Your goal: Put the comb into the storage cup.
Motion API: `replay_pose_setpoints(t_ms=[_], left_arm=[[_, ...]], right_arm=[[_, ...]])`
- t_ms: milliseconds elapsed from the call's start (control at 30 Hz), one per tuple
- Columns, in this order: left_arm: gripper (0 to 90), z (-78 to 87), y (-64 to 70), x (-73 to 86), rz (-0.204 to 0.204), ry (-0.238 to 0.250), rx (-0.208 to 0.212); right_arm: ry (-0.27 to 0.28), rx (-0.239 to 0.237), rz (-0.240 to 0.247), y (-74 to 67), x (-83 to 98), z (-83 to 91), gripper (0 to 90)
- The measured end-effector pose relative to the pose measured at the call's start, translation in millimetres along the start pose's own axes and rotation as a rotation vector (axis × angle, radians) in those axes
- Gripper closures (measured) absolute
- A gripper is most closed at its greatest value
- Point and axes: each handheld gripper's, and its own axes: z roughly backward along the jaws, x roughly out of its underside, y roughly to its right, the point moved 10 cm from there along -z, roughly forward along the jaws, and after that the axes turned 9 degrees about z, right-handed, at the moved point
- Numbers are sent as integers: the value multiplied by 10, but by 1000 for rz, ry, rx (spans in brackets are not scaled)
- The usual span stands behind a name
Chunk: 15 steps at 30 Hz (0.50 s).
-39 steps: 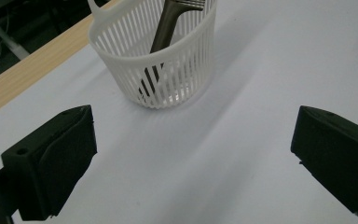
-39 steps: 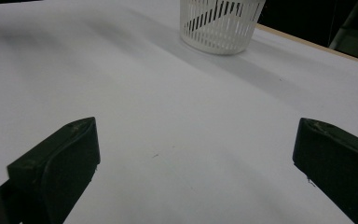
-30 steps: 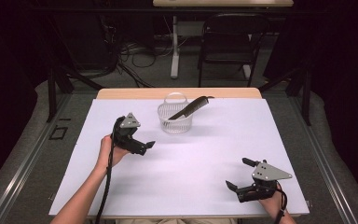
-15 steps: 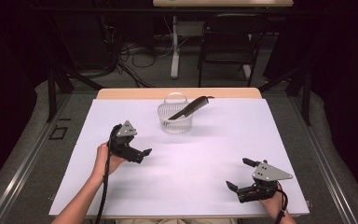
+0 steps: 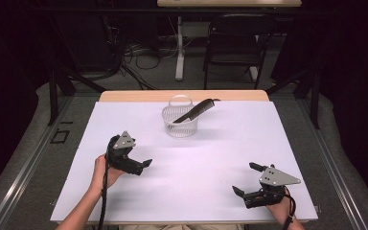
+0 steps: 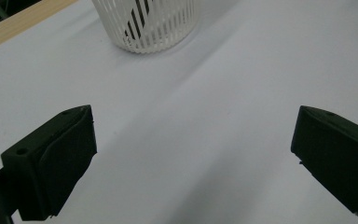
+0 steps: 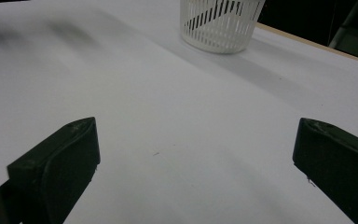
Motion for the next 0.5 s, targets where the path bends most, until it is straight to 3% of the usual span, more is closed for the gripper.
replay_pose_setpoints(t_ms=[500], left_arm=[[0,134,97,176,21,16,11]], right_arm=[[-2,-2,1,-3,0,2,1]])
